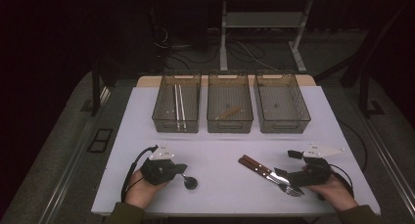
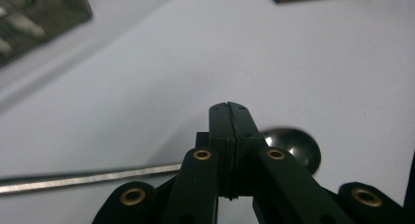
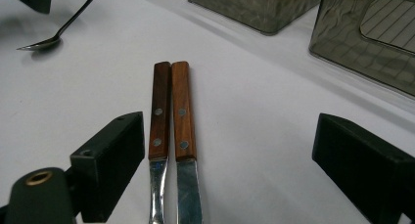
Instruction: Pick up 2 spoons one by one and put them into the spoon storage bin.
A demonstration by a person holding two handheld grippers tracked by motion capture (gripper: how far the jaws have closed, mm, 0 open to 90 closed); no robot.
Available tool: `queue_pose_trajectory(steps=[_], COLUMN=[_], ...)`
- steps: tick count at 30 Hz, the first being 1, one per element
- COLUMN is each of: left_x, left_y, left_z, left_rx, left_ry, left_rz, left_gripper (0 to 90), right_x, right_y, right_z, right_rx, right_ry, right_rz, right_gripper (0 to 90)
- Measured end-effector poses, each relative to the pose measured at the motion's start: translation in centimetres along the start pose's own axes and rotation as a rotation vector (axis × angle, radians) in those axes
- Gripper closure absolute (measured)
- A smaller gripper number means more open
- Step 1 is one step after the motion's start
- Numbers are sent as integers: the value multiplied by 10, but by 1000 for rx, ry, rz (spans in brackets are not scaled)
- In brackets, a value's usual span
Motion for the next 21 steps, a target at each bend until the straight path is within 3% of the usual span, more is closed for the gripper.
queue_pose_trajectory(steps=[7, 14, 21], left_x=[-4, -12, -23], left_y=[6, 8, -1], left_z=[5, 4, 16], left_rx=[59, 72, 76], left_ry=[26, 49, 39], left_rz=[5, 32, 61], left_gripper=[891, 891, 891], right_x=[1, 0, -1], right_y=[0, 0, 0], right_z=[0, 0, 0], right_rx=[2, 5, 5], right_ry=[-1, 2, 4], right_rz=[-1, 4, 6], right_gripper=[120, 120, 120])
Point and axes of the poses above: each handheld gripper's, and its own axes: y roughly forward along the jaws, z roughly out of its underside, x roughly to its left, the point moved 2 cm from there along y, roughly forward along the jaws, and after that the axes turned 1 degree about y, right-handed, at the moved point
